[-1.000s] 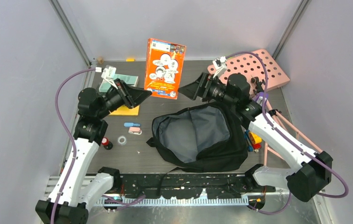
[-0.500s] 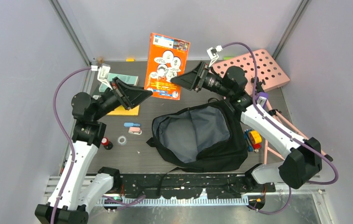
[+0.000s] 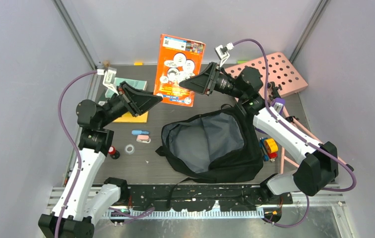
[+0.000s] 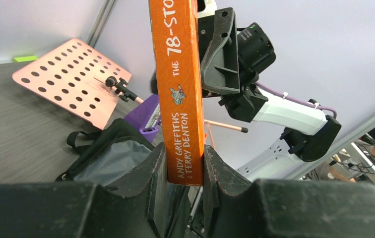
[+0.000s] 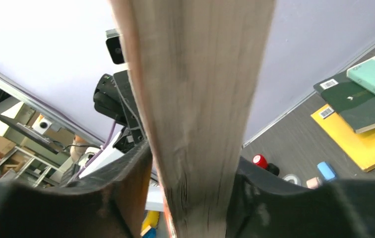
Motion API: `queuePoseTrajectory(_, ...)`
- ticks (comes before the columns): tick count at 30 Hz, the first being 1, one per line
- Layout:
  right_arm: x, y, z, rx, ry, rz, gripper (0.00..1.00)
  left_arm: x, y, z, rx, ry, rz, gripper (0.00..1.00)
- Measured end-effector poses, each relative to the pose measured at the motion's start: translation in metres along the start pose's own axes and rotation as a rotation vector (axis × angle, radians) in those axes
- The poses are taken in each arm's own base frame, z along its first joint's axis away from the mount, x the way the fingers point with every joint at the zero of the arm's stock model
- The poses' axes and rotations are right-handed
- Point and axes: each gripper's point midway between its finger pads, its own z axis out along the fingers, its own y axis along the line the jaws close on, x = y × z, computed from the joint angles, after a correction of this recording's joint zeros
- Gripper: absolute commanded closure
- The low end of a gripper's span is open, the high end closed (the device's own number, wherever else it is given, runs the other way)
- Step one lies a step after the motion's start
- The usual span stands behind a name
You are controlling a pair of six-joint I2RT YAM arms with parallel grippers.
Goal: Pack the student bag
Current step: Pick up the book from the center of the board.
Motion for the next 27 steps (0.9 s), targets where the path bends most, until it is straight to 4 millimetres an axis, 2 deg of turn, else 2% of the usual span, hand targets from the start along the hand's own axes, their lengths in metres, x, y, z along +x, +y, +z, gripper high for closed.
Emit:
queuePoseTrajectory(1, 0.0, 0.001, 0.0, -0.003, 0.0, -0.005, 0.69, 0.001, 0.001, 0.0, -0.001, 0.0, -0.002, 1.0)
queuePoseTrajectory(4, 0.0, 0.004, -0.001, -0.01, 0.003, -0.014, 0.88, 0.004, 0.009, 0.0, -0.018, 0.001, -0.013, 1.0)
queuePoseTrajectory(5, 0.0, 0.005, -0.002, -0.006, 0.003, -0.02, 0.96, 0.005, 0.011, 0.0, -0.022, 0.002, -0.016, 0.94)
queuePoseTrajectory(9, 0.001, 0.005, -0.008, 0.025, -0.003, -0.031, 0.99, 0.008, 0.013, 0.001, -0.026, 0.011, -0.013, 0.34)
queuePoseTrajectory(11, 0.004, 0.005, -0.012, 0.041, 0.0, -0.042, 0.99, 0.009, 0.016, 0.001, -0.032, 0.014, -0.001, 0.18)
queuePoseTrajectory(13, 0.01, 0.002, -0.017, 0.057, 0.01, -0.047, 0.99, 0.01, 0.021, 0.002, -0.043, 0.016, 0.005, 0.09)
queuePoseTrajectory(19, 0.032, -0.009, -0.026, 0.096, 0.074, -0.022, 1.0, 0.021, 0.052, 0.012, -0.088, 0.07, -0.038, 0.01)
queuePoseTrajectory(22, 0.041, -0.01, -0.029, 0.114, 0.107, -0.022, 0.99, 0.032, 0.068, 0.021, -0.083, 0.129, -0.097, 0.0)
queuePoseTrajectory(24, 0.047, -0.012, -0.033, 0.139, 0.126, -0.032, 1.0, 0.04, 0.071, 0.025, -0.064, 0.166, -0.131, 0.03)
queuePoseTrajectory(27, 0.057, -0.012, -0.037, 0.154, 0.165, -0.048, 0.99, 0.049, 0.061, 0.035, -0.012, 0.209, -0.15, 0.12)
